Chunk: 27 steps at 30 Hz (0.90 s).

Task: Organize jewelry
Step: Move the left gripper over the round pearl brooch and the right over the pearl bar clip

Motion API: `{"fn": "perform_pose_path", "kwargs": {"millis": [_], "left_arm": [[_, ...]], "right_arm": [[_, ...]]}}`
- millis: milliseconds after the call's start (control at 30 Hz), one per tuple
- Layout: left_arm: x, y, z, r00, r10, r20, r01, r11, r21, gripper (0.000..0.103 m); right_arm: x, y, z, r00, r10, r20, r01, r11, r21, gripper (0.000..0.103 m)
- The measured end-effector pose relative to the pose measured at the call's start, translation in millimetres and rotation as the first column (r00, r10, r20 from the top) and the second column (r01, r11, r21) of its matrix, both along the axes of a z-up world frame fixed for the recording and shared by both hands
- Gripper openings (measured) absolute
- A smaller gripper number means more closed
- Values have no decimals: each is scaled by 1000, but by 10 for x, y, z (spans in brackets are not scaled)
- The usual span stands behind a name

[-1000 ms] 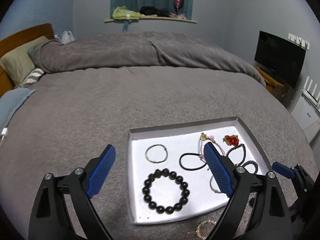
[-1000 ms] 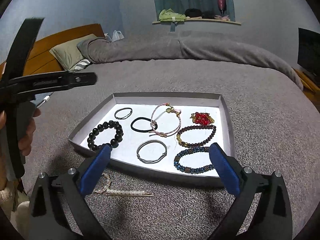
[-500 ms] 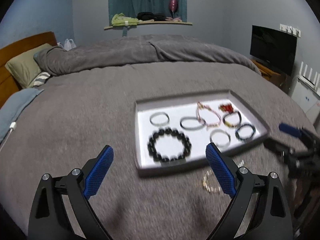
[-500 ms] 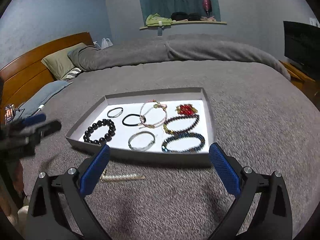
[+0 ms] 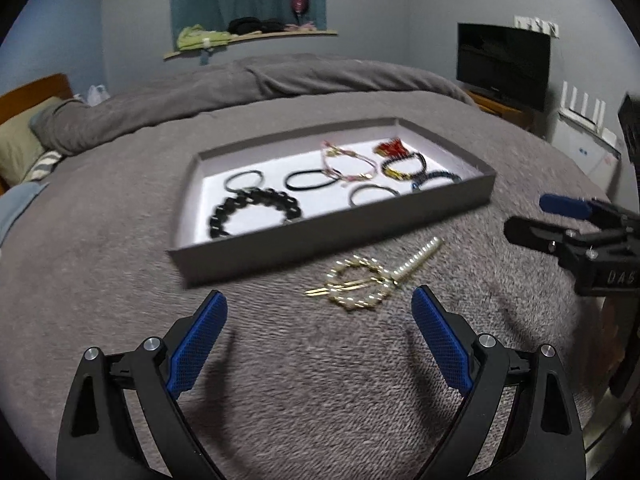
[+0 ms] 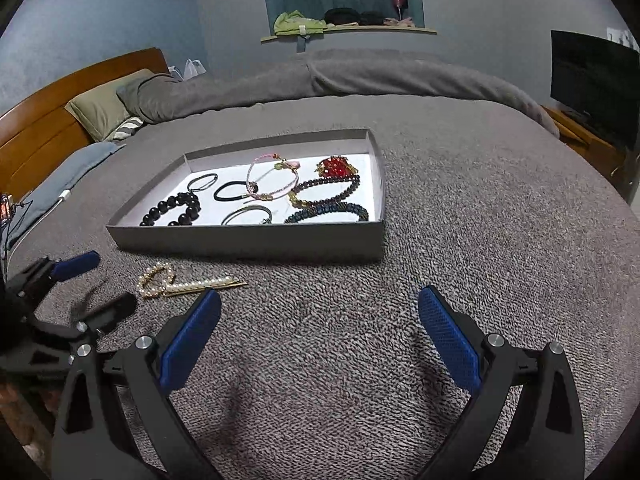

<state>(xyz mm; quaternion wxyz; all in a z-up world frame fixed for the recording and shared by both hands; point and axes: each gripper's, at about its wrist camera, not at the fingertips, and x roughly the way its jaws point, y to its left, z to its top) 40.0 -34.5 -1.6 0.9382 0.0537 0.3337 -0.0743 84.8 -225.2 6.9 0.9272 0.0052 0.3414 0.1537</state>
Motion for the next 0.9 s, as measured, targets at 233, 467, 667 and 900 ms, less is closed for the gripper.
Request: {"fn": "perform_pose_path", "kwargs": {"millis": [233,467,667,900], "left_arm": [[80,-4,-50,999,-33,-14,33,999,-13,78],[147,-5,-75,997,-73,-40,72,997,-32,52],[115,-9,-69,997,-78,-30,77,997,-21,51],[21,221,-37,999,-25,-26,25,1000,1,51]], "right_arm": [[12,10,-37,1000,8,-1,-8,1000,-12,97],[55,49,-49,1000,20,-5,-20,1000,-13,97],[67,152,-92,998,56,-18,-56,998,-12,97],[42,412,-161,991,124,-43,-124,992,-16,97]]}}
